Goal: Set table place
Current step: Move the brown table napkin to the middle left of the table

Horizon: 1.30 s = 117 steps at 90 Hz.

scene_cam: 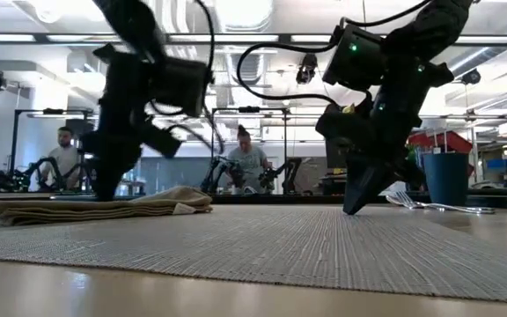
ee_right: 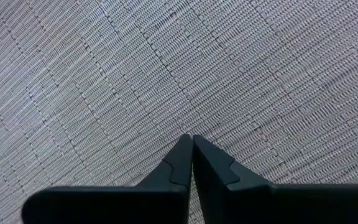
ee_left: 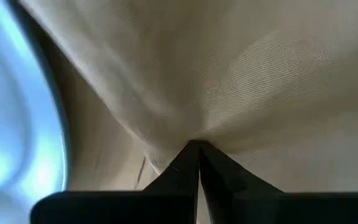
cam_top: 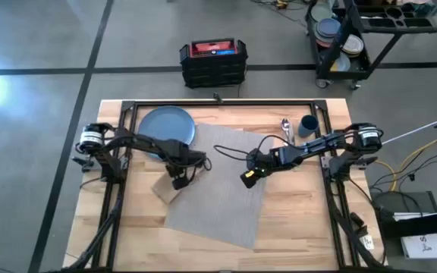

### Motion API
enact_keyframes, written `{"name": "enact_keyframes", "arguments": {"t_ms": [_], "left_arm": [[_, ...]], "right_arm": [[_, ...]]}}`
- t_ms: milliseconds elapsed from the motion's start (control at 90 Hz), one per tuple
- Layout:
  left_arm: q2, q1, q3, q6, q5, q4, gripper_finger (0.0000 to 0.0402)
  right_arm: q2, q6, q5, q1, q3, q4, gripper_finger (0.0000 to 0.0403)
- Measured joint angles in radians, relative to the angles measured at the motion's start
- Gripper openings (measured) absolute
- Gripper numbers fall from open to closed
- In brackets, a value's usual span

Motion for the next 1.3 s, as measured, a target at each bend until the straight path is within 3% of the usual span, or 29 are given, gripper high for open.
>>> {"name": "enact_keyframes", "arguments": {"t_ms": [356,600,689,778,933,1089,1300], "left_arm": [[-0.086,-0.058,-0.062,-0.151,0.22,-0.143,0.0],[-0.226,-0.132,-0.114,-0.305,0.461,-0.158,0.0],[-0.299,-0.166,-0.114,-0.33,0.396,-0.14,0.0],[-0.365,-0.172,-0.114,-0.331,0.261,-0.087,0.0],[-0.423,-0.169,-0.126,-0.23,0.037,0.101,0.0],[-0.38,-0.145,-0.17,-0.094,0.005,0.246,0.0],[-0.262,-0.114,-0.223,-0.031,-0.058,0.243,0.0]], "right_arm": [[0.0,-0.01,-0.008,0.0,0.0,-0.002,0.0],[-0.001,-0.015,-0.015,0.001,0.0,-0.004,0.0],[-0.005,-0.014,-0.016,0.002,0.0,-0.004,0.0],[-0.017,-0.019,-0.018,0.005,0.0,0.024,0.0],[-0.041,-0.06,-0.096,0.013,0.0,0.207,0.0],[-0.047,-0.059,-0.119,0.022,0.013,0.318,0.0],[-0.043,-0.059,-0.114,0.024,0.017,0.307,0.0]]}}
